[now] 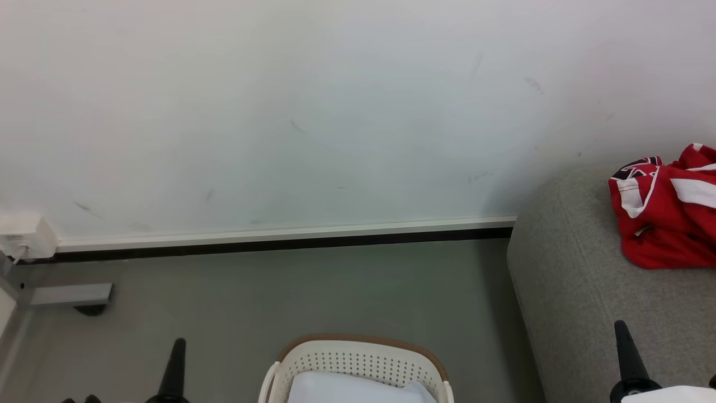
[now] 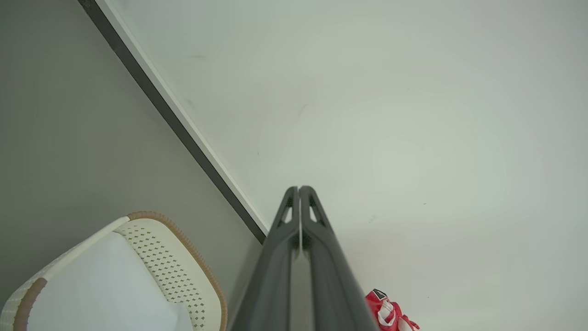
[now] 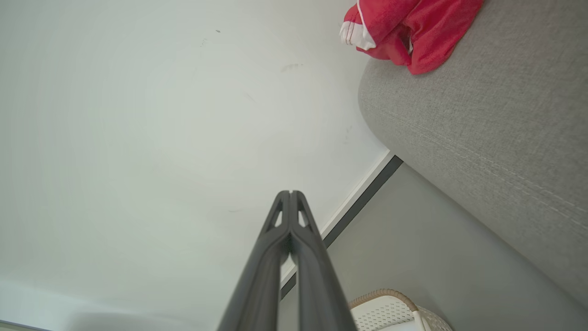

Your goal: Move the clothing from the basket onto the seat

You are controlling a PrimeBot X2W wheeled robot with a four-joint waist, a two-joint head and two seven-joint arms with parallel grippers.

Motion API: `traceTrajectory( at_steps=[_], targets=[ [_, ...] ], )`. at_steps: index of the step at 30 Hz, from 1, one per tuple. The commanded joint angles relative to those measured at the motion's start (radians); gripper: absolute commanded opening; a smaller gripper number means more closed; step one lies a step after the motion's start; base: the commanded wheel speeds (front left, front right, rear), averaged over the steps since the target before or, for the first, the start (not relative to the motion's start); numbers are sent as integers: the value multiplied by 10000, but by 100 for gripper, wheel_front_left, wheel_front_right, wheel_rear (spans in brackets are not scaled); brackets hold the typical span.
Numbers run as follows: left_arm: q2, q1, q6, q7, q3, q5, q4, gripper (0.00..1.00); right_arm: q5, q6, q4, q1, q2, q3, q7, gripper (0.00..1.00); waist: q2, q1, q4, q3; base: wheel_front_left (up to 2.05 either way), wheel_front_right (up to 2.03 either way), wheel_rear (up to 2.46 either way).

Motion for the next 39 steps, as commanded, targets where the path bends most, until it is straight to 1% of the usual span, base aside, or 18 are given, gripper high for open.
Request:
traceTrajectory(
  at_steps=[1,24,39],
  targets=[
    [92,-213,-48,79,60,-343,-124,0,284,-13,-139,-167,-97,-70,67,0,0,-1,0,5,0,0,0],
    [109,-548,-58,633,156,-2352,-213,0,2355,-17,-285,-352,-87,-439,624,0,0,-1,-6,80,0,0,0],
    [120,-726,-65,926,198,-3442,-262,0,3393,-19,-372,-462,-68,-640,931,0,0,-1,-9,125,0,0,0]
  ],
)
